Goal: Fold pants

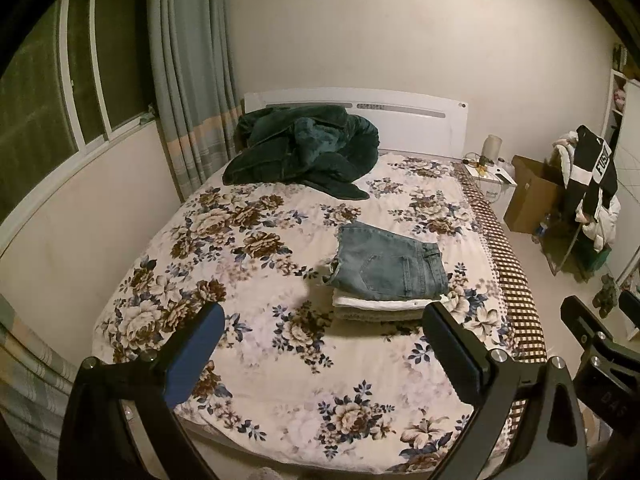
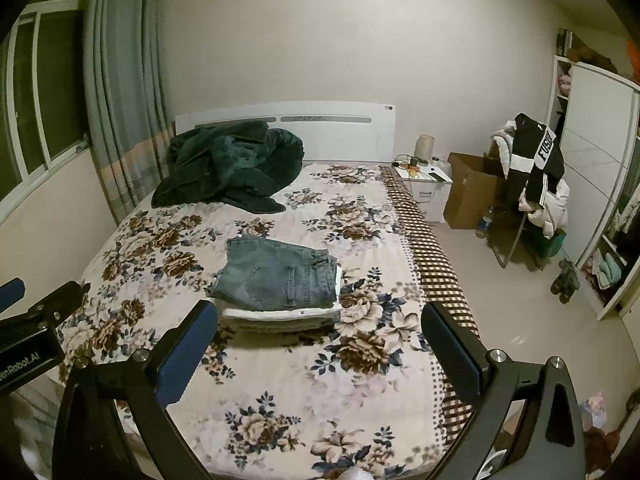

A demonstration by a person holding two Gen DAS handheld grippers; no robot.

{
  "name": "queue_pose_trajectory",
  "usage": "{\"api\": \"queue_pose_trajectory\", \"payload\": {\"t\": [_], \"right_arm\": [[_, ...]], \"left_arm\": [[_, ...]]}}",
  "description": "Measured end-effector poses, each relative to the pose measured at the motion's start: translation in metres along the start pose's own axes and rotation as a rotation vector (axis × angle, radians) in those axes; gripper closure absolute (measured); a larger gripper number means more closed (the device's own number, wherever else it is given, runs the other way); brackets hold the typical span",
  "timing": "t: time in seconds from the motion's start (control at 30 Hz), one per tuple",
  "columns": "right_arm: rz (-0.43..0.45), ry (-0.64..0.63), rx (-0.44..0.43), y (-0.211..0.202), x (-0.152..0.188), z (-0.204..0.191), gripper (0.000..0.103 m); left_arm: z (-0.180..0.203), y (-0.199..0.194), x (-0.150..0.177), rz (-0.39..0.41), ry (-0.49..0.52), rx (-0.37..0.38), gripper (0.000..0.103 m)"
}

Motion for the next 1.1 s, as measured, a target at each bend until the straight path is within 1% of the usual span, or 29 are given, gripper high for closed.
{"api": "queue_pose_trajectory", "payload": {"t": [0.2,0.53,1.1], "right_arm": [[-0.002,-0.002,-0.008,0.009,-0.004,-0.004,0.0],[-0.004,-0.011,-0.016,0.011,-0.005,-0.006,0.0],[-0.005,-0.015,-0.024,0.012,-0.009,-0.011,0.0]], "left_arm": [[0.0,-0.001,-0.001,0.004,0.003,-0.005,0.002],[0.0,-0.001,0.002,-0.01,0.001,-0.004,0.002],[-0.001,-0.003,0.002,-0.005,0.003,-0.006,0.002]]}}
Point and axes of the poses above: each gripper's, at about its wrist camera, not at the fingertips, and y roughly the way its jaws point, z to its right, x to its underside, the point moved 10 cm from there along y, roughly the way its jaws point, and after that the axes turned 9 degrees about x, right-handed, at the moved point
